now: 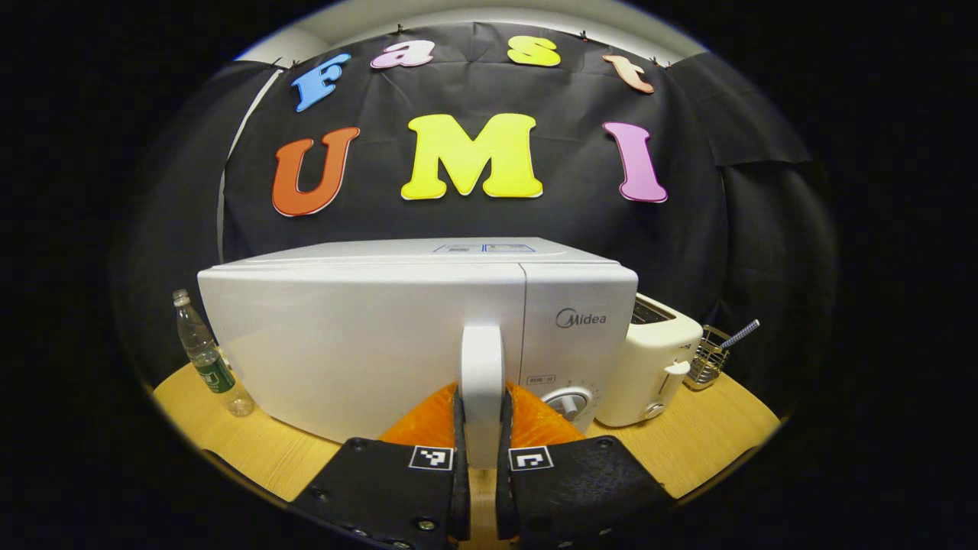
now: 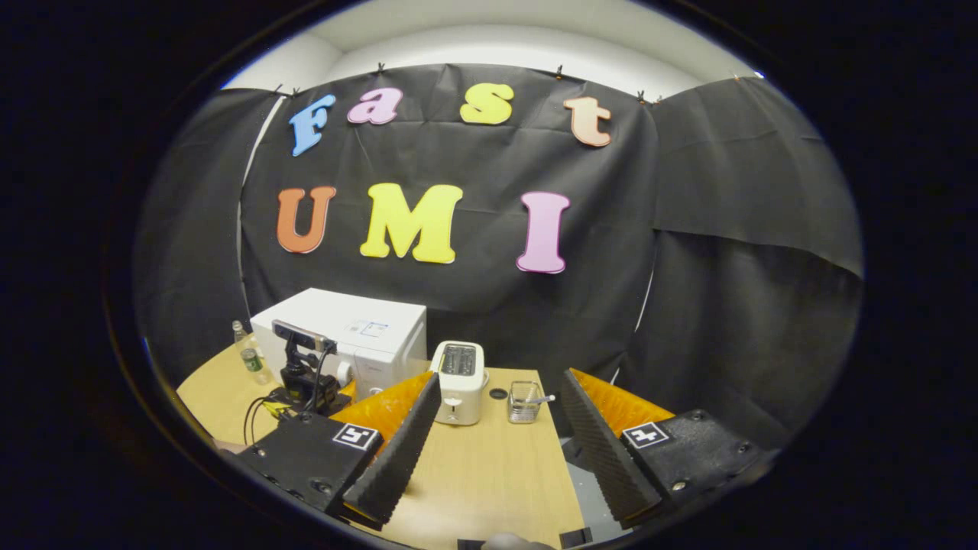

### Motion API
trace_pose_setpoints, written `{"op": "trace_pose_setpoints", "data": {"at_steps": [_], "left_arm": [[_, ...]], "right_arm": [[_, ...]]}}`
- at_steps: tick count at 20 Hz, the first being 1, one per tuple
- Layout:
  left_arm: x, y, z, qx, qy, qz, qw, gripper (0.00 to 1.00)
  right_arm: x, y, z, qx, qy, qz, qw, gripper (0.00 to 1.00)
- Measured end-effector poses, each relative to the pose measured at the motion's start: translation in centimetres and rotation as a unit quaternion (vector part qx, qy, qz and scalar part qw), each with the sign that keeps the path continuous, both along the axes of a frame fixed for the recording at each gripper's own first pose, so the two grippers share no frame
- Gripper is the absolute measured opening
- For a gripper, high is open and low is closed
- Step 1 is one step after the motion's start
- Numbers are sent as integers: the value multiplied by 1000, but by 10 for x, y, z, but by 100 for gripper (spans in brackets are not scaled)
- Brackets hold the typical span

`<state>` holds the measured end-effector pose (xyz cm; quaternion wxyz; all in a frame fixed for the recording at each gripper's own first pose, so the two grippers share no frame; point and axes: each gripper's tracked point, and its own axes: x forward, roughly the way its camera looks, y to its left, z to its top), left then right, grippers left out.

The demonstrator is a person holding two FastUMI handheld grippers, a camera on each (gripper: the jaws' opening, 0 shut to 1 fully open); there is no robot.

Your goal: Open the microwave oven with the left hand, put the food in, and close the microwave oven.

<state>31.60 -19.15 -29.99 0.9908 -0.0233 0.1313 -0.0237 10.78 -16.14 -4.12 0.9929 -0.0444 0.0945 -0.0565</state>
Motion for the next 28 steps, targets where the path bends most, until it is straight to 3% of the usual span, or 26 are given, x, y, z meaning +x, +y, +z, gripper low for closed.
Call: {"op": "trace_pose_setpoints", "data": {"at_steps": [1, 2, 4, 5, 6, 7, 8, 10, 11, 12, 13, 14, 16, 18, 19, 23, 25, 26, 27, 28], "left_arm": [[1, 0, 0, 0, 1, -3, 1000, 12], [0, 0, 0, -1, 4, -5, 1000, 12], [-1, 0, 0, -5, 5, -12, 1000, 12], [-2, -2, 0, -7, 7, -15, 1000, 12], [-6, 0, -1, -7, 14, -18, 1000, 12], [-15, 2, 0, -3, 6, -19, 1000, 12], [-25, 4, 0, 1, 8, -26, 1000, 12], [-53, 10, 1, -4, 2, -43, 999, 11], [-69, 15, 1, -2, 7, -49, 999, 11], [-81, 21, 1, 0, 9, -53, 999, 11], [-94, 28, 1, 7, 14, -58, 998, 11], [-108, 36, 0, 14, 20, -62, 998, 11], [-135, 56, -1, 14, 34, -57, 998, 11], [-158, 76, -1, 23, 41, -47, 998, 11], [-168, 86, 2, 28, 44, -42, 998, 11], [-203, 128, -1, 37, 59, -23, 997, 13], [-216, 147, -1, 46, 65, -15, 997, 17], [-222, 161, -3, 55, 70, -7, 996, 26], [-227, 174, -4, 63, 72, 3, 995, 17], [-234, 186, -3, 65, 75, 12, 995, 17]], "right_arm": [[-1, 1, 1, -1, -1, 0, 1000, 92], [-2, 3, 3, -1, -3, 1, 1000, 100], [-3, 7, 6, -4, -6, 5, 1000, 100], [-4, 11, 8, -5, -9, 7, 1000, 91], [-4, 15, 9, -5, -9, 11, 1000, 91], [-4, 19, 8, -6, -10, 14, 1000, 92], [-6, 22, 9, -12, -11, 15, 1000, 100], [-9, 34, 10, -21, -14, 27, 999, 100], [-9, 43, 10, -23, -18, 34, 999, 91], [-10, 51, 9, -25, -18, 40, 999, 92], [-11, 59, 5, -26, -17, 48, 998, 100], [-12, 70, 6, -27, -18, 57, 998, 92], [-15, 91, 3, -31, -15, 75, 997, 92], [-18, 113, 5, -28, -19, 91, 995, 100], [-21, 123, 6, -26, -22, 97, 995, 96], [-33, 157, 0, -13, -22, 112, 993, 100], [-41, 167, -3, -9, -20, 110, 994, 100], [-44, 171, -4, -13, -21, 106, 994, 100], [-47, 175, -5, -17, -21, 105, 994, 100], [-51, 179, -5, -20, -22, 103, 994, 100]]}}
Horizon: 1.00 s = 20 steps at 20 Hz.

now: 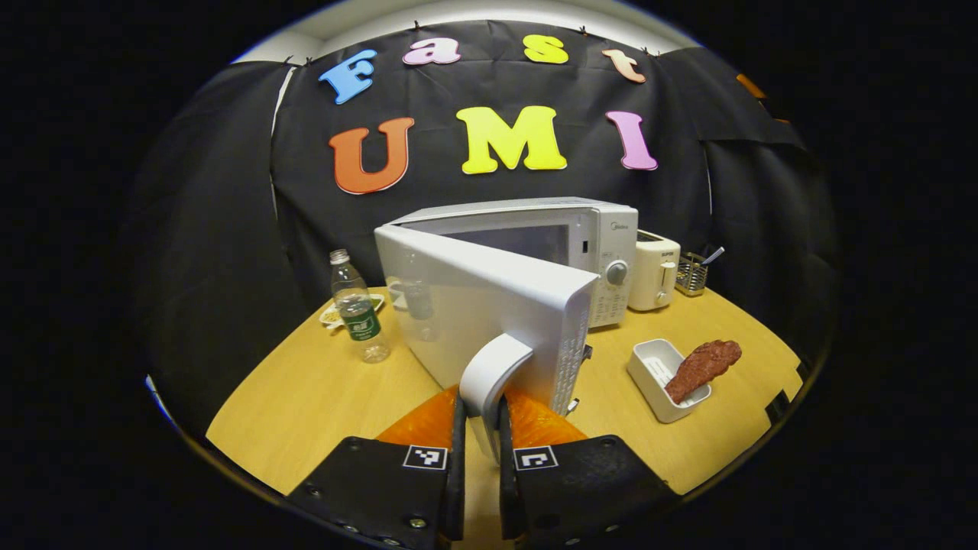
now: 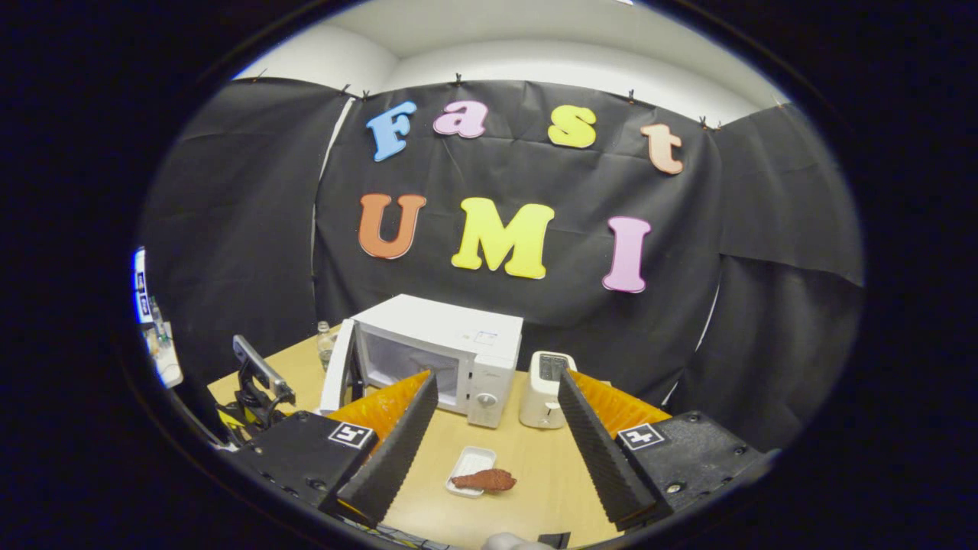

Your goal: Open the microwave oven with the left hand, put the food in, and close the microwave oven.

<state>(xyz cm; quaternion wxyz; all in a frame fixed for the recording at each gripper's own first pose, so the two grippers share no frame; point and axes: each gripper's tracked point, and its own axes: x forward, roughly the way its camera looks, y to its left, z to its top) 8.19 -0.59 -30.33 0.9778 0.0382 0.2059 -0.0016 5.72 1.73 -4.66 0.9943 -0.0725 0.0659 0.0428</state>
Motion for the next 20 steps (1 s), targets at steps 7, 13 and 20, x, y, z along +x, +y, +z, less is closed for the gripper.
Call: {"op": "trace_pose_setpoints", "data": {"at_steps": [7, 13, 20], "left_arm": [[-23, 59, -2, -20, 9, 21, 1000, 20], [-39, 99, 12, -5, -14, 8, 1000, 46], [-56, 162, 17, 31, -7, 48, 998, 79]], "right_arm": [[-21, 17, -19, 15, 17, -21, 1000, 100], [-36, 32, -30, 22, 18, -26, 999, 100], [-37, 34, -50, 30, 34, -27, 999, 100]]}}
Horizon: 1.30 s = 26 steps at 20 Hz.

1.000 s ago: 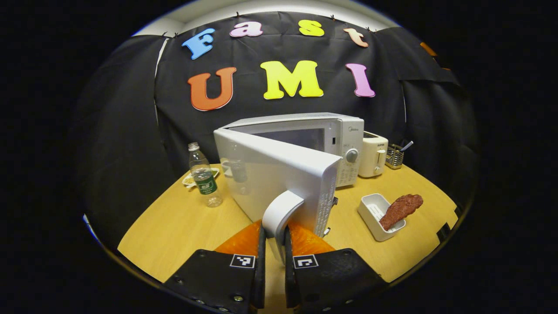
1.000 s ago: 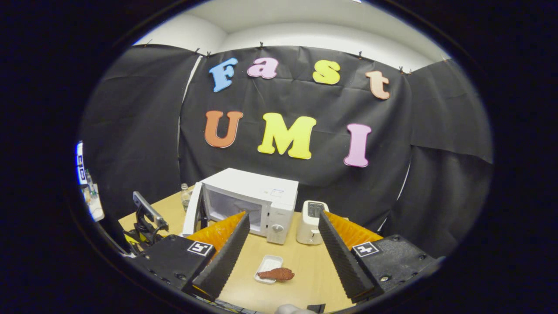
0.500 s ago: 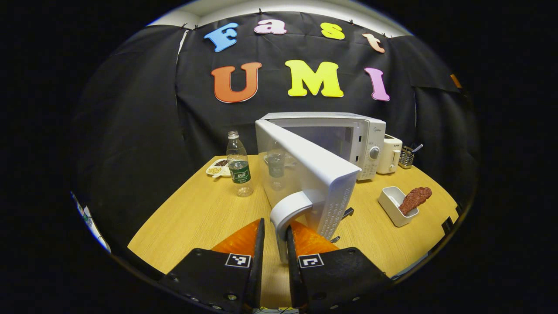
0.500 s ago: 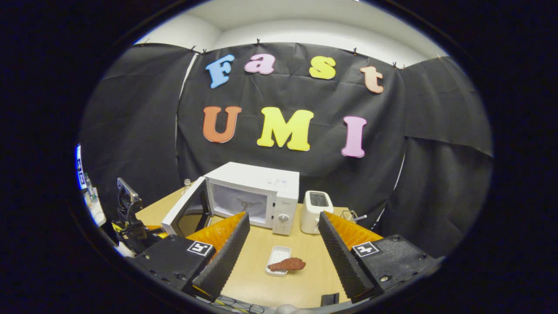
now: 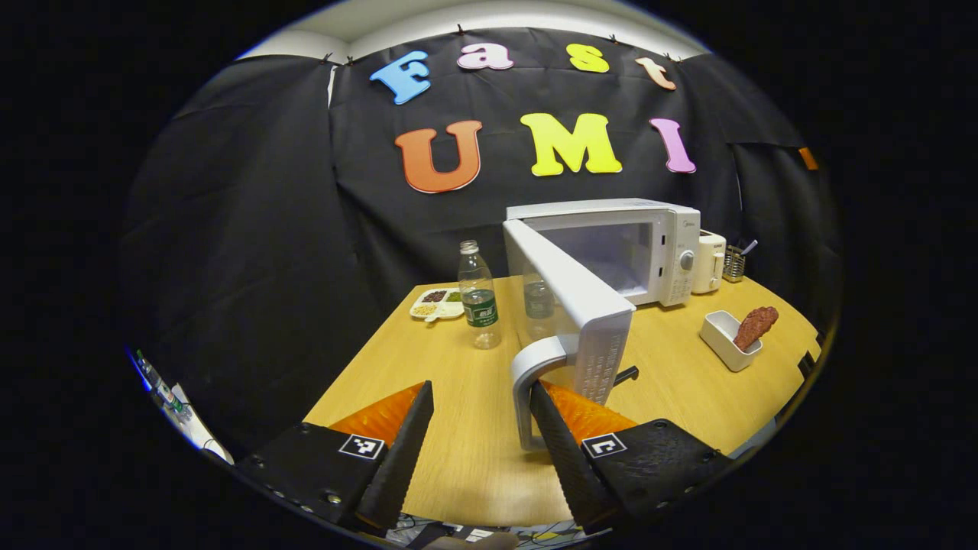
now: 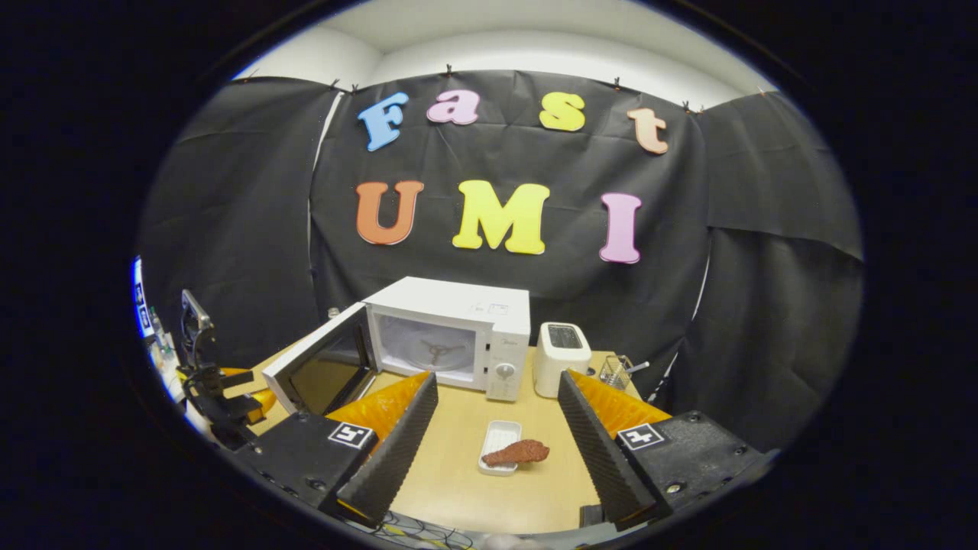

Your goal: Open the microwave oven with the left hand, put the food in, and close the microwave oven.

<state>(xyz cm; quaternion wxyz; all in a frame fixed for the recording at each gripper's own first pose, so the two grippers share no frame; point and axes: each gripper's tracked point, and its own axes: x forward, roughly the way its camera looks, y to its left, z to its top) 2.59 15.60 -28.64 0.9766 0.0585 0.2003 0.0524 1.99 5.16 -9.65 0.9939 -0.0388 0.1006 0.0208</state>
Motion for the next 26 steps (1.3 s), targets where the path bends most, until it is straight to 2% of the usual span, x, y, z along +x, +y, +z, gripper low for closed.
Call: {"op": "trace_pose_setpoints", "data": {"at_steps": [3, 7, 10, 13, 17, 18, 19, 21, 22, 23, 24, 25, 26], "left_arm": [[-6, 18, 15, 7, -10, 20, 1000, 79], [-19, 17, 39, -4, -19, 34, 999, 79], [-24, -2, 72, -17, -39, 34, 999, 78], [-20, -37, 105, -20, -58, 18, 998, 78], [2, -92, 142, -24, -77, -4, 997, 79], [10, -105, 148, -23, -80, -7, 996, 72], [19, -120, 154, -29, -79, -11, 996, 82], [37, -145, 169, -27, -88, -16, 996, 84], [44, -155, 177, -24, -92, -18, 995, 80], [52, -165, 183, -21, -97, -18, 995, 94], [60, -173, 191, -17, -103, -16, 994, 94], [66, -180, 198, -17, -107, -15, 994, 94], [72, -187, 202, -16, -108, -11, 994, 88]], "right_arm": [[5, -10, -17, 6, 12, -2, 1000, 100], [20, -26, -51, 32, 30, 9, 999, 100], [34, -51, -96, 63, 67, 5, 996, 100], [48, -76, -152, 100, 122, 1, 988, 100], [76, -94, -215, 154, 193, 20, 969, 97], [85, -94, -230, 163, 212, 35, 963, 86], [92, -91, -243, 171, 226, 53, 958, 96], [108, -95, -268, 172, 257, 75, 948, 95], [116, -94, -278, 177, 273, 86, 942, 95], [122, -93, -283, 189, 288, 96, 934, 95], [129, -91, -287, 207, 299, 108, 925, 83], [136, -88, -291, 223, 312, 119, 916, 82], [143, -85, -295, 239, 323, 128, 907, 77]]}}
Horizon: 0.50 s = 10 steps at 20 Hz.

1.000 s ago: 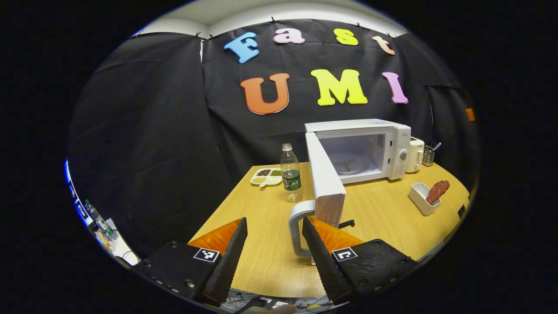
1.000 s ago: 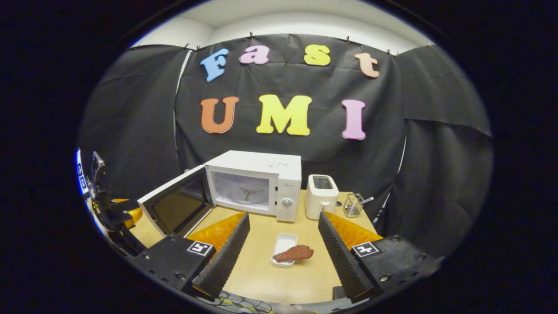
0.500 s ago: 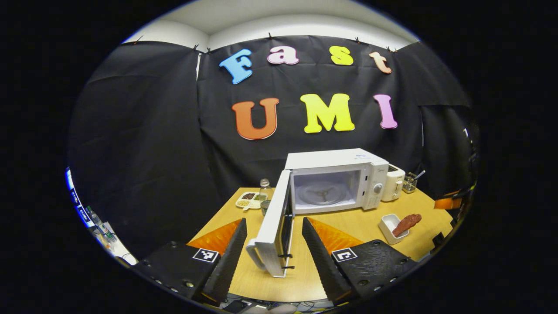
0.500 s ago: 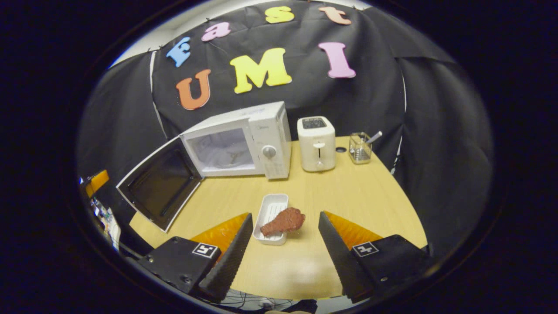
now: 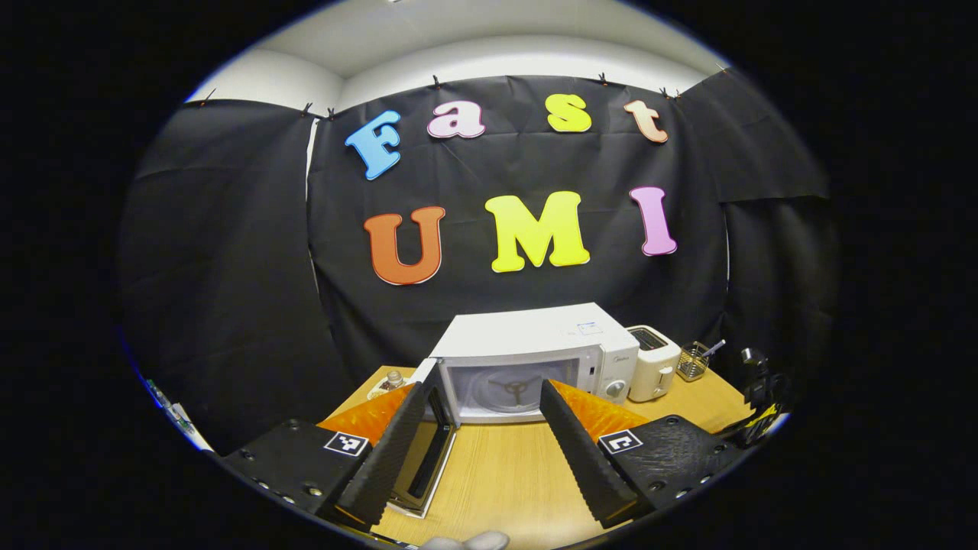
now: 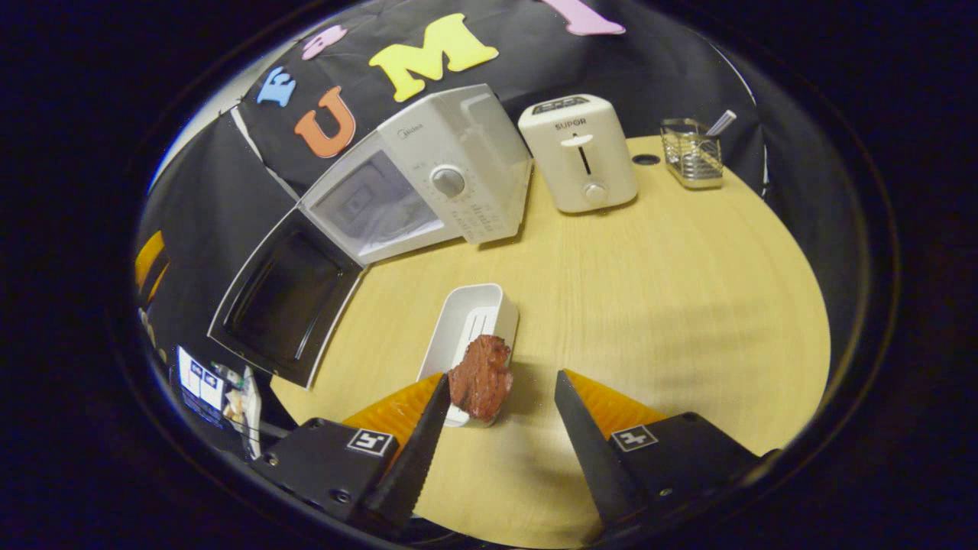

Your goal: Open the microwave oven with the left hand, put the food in, and close the microwave oven.

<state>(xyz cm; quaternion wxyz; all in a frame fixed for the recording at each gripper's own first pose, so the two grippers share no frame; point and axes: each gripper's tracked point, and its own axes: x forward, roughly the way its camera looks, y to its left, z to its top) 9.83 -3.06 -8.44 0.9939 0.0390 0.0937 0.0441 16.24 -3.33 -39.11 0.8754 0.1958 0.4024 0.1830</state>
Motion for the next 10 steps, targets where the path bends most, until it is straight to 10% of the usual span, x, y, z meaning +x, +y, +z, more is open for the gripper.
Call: {"op": "trace_pose_setpoints", "data": {"at_steps": [4, 6, 7, 10], "left_arm": [[11, -15, 4, 5, 7, 22, 1000, 94], [13, -20, 5, 12, 12, 32, 999, 93], [14, -19, 3, 20, 16, 41, 999, 93], [12, -23, 1, 28, 23, 52, 998, 93]], "right_arm": [[8, 15, -8, 62, 59, 28, 996, 60], [9, 22, -9, 81, 76, 45, 993, 33], [9, 24, -7, 85, 80, 52, 992, 41], [11, 26, 0, 94, 92, 60, 989, 22]]}}
